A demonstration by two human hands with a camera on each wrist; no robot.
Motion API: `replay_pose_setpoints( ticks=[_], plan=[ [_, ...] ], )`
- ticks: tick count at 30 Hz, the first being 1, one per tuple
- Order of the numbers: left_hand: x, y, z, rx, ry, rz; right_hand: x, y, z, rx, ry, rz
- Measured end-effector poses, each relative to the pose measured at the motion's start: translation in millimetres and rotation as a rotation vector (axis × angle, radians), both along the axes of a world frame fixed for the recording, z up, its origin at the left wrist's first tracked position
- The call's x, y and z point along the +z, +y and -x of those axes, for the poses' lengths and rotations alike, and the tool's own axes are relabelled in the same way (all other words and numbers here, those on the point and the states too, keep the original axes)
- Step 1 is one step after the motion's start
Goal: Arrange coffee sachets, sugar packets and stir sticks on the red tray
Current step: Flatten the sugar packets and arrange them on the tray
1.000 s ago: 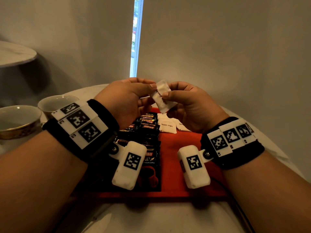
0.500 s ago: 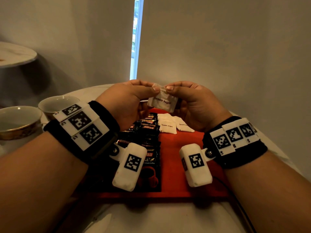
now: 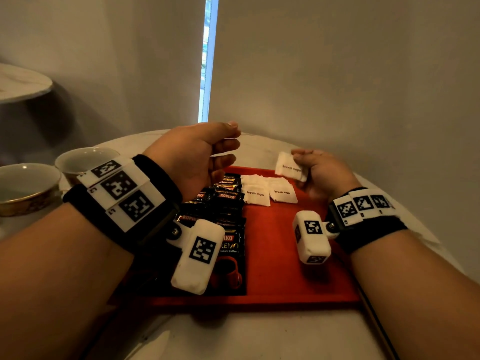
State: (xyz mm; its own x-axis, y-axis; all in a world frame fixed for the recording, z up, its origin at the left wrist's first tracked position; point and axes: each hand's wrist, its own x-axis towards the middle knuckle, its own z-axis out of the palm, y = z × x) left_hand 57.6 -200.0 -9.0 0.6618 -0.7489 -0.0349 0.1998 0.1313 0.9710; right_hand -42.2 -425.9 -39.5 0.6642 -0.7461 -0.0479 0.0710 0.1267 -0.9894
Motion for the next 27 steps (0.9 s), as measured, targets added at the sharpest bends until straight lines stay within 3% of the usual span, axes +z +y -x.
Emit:
replay_pose_setpoints(
  ticks=[4,8,27],
  plan=[
    [0,0,0,0.011,0.0,-0.003,-22,-16,3,-0.004,0.25,0.096],
    [0,0,0,0.011,-0.003,-0.007,-28,-15,6,0.008,0.35,0.166],
    [0,0,0,0.018,-0.007,-0.021,-27,-10,5,0.049,0.487,0.369]
  ],
)
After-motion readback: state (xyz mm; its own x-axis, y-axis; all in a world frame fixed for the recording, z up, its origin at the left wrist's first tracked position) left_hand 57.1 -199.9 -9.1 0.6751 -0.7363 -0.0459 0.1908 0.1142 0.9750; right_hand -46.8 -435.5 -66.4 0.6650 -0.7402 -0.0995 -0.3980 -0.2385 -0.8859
